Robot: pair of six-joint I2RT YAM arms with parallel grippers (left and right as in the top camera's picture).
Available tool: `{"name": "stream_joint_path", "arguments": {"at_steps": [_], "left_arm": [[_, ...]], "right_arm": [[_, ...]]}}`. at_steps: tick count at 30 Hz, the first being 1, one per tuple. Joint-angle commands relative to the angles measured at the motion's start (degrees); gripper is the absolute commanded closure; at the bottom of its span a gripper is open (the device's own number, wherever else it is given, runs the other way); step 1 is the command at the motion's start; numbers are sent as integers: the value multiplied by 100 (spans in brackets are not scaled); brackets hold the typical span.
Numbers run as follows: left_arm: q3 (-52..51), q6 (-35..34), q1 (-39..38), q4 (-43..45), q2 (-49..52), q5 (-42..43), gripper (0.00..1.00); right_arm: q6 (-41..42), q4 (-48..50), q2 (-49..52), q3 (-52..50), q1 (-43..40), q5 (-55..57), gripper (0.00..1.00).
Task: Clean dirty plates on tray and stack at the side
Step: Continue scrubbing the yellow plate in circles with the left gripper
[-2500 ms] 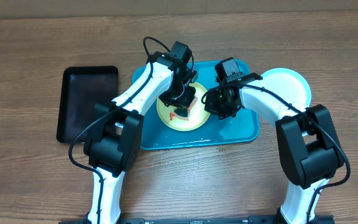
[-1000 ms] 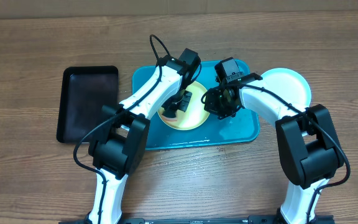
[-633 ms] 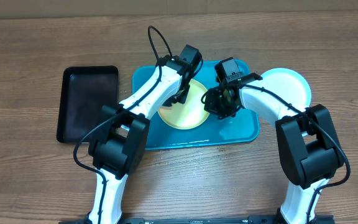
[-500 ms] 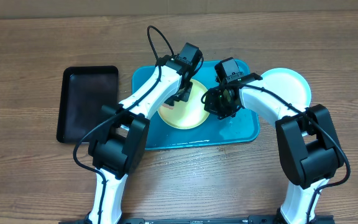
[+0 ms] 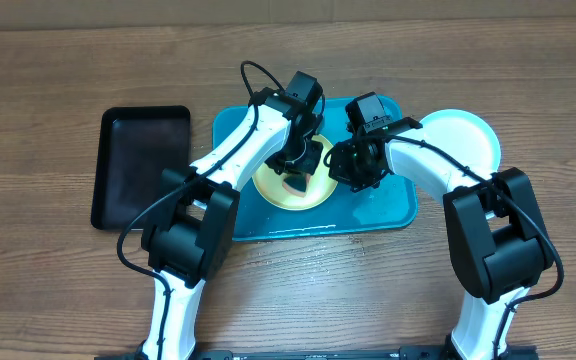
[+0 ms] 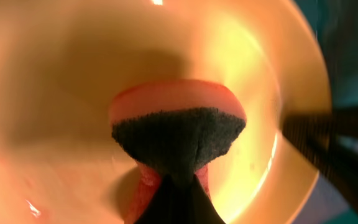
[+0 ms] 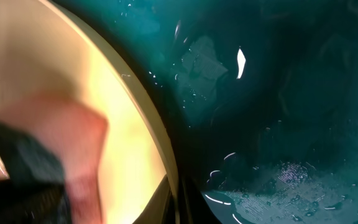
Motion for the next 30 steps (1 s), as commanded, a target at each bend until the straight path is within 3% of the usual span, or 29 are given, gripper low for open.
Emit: {"name": "stream_joint_path", "arguments": {"at_steps": [1,5,11,15,24,30], "left_arm": [[-13,699,-2,-278,11,289,96],[-13,796,4,-468,11,-415,96],[-13,297,4,-382,11,-2494,96],[-13,297,4,-55,11,-3268,96],[-7,107,4,1217,11,-3427,96],[573,-269,9,852,-4,-3077,96]], "right_arm": [[2,-24,173,-146,26,160,96],[0,-24,173,-146,26,157,95],[2,-24,173,-146,26,157,95],[2,-24,173,-146,26,157,96],[0,-26,173,-146,26,160,96],[0,-24,173,-146,26,160,95]]}}
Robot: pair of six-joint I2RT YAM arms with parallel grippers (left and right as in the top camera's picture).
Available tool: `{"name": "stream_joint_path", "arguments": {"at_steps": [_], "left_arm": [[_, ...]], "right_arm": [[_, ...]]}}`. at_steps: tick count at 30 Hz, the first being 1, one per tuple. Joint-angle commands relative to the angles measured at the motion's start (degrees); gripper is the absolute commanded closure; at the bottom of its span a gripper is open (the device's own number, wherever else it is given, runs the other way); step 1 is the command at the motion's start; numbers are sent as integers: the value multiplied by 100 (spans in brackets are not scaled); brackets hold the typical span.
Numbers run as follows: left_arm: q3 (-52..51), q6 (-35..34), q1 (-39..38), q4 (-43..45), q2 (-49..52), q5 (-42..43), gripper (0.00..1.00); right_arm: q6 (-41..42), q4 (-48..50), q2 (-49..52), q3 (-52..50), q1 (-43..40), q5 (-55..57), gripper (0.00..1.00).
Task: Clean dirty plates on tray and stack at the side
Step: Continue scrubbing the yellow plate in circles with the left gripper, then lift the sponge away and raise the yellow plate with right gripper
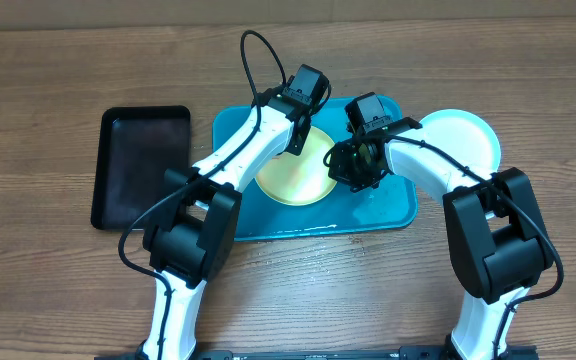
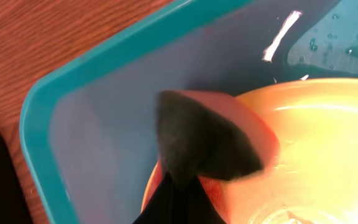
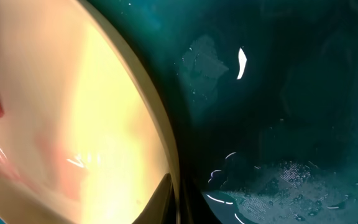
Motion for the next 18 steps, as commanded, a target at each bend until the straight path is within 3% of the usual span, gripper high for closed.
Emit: {"name": "stream_joint_path", "arguments": {"at_steps": [1,10,18], "left_arm": [[710,-361,52,-352,-4,153,96],[2883,-778,546,-2177,-4,1384,96],[2894,-793,960,-2885,2,1808,96]], "right_arm": [[-39,-31,173,-144,24,168,95],[-94,-17,170,-142,24,166,96],[-581,-527,-282,168,11,636,96]]}}
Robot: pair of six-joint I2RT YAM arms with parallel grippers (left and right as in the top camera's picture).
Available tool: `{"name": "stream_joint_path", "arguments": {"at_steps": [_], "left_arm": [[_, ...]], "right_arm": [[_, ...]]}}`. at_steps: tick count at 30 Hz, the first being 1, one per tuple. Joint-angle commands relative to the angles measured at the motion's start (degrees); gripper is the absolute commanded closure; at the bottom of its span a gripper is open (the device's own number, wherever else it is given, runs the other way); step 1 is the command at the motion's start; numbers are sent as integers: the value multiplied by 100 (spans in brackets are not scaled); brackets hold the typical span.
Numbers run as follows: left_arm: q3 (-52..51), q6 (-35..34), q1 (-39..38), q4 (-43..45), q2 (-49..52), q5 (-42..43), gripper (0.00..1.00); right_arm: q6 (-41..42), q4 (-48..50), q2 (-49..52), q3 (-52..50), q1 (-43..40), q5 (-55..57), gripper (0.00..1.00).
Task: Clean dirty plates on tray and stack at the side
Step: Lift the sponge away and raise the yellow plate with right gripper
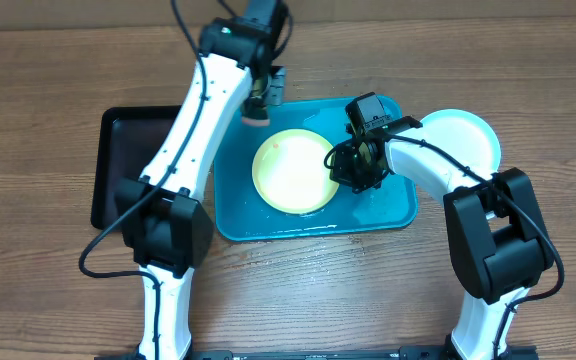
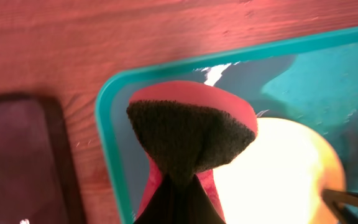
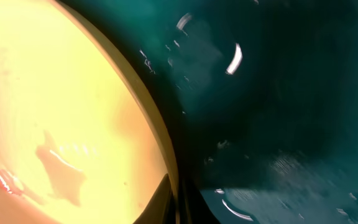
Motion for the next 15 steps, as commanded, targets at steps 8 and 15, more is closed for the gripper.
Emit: {"name": "stream_joint_path", "arguments": {"at_steps": [8,15], "left_arm": [[-483,-142,90,-83,-39,284,95],[-636,-142,90,-39,-35,540,96]], "right_arm": [[-302,-796,-1360,177,350,2474,96],[-205,-1252,-1928,177,933,4524,96]]}}
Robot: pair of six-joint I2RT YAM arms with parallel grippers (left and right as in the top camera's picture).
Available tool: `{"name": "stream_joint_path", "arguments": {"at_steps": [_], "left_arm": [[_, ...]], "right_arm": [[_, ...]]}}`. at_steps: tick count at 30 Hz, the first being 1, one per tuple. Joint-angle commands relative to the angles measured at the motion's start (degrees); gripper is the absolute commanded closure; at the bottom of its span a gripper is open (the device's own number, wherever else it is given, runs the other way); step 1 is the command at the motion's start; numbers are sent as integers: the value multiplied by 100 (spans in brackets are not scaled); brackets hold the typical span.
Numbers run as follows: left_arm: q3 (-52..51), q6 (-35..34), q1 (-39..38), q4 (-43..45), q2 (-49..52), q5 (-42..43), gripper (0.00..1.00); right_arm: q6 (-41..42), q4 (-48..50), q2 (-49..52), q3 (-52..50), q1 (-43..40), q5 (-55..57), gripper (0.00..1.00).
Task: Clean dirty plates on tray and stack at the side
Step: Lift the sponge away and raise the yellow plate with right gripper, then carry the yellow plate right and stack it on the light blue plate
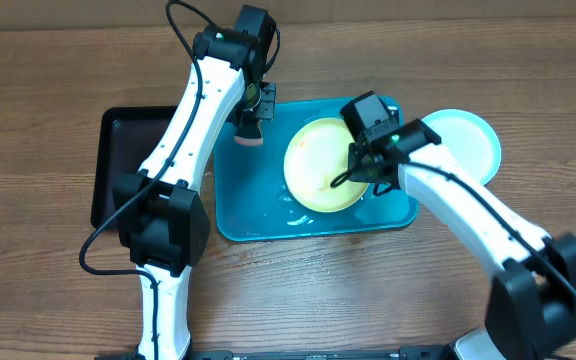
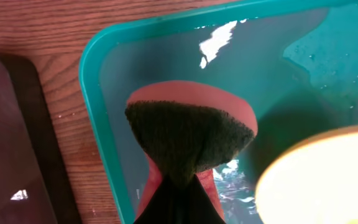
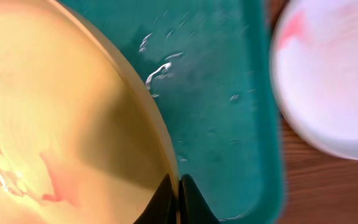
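A yellow plate [image 1: 326,165] is held above the teal tray [image 1: 268,215], tilted, with my right gripper [image 1: 365,168] shut on its right rim [image 3: 166,155]. Reddish smears show on the plate's face [image 3: 48,180]. My left gripper [image 1: 251,125] is shut on a pink sponge with a dark scouring side [image 2: 188,134], over the tray's far left corner [image 2: 98,81]. A white plate [image 1: 463,140] lies on the table to the right of the tray, also visible as the white plate [image 3: 334,74] in the right wrist view.
A black tray [image 1: 138,165] lies on the table left of the teal tray, its edge [image 2: 17,143] close to the sponge. Water puddles [image 1: 293,205] shine on the teal tray's floor. The wooden table [image 1: 58,70] surrounds everything.
The yellow plate has moved right and is lifted off the tray floor in my right gripper. My left gripper with the sponge has moved slightly down over the tray's left corner.
At first my left gripper pressed the sponge inside the yellow plate while the right gripper pinched its rim. Then the sponge was at the plate's far-left edge, then off the plate at the tray's corner. Now the plate hangs further right, raised in my right gripper.
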Motion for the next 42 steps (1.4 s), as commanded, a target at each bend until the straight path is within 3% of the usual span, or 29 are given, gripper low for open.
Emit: {"name": "stream_joint_path", "arguments": {"at_steps": [1,11,25,42], "left_arm": [[-74,-79,-11,35,-35,264,96],[-79,-79,-11,33,-35,269,96],[-79,-79,-11,33,-35,267,96],[-79,-79,-11,33,-35,269,96]], "right_arm": [[140,-74,-249,162,330,1626,96],[302,-396,-385,162,1414,4282,96],[302,-433,-385,162,2317,7003,96],[297,-435,-389,160,2391,7246,96]]}}
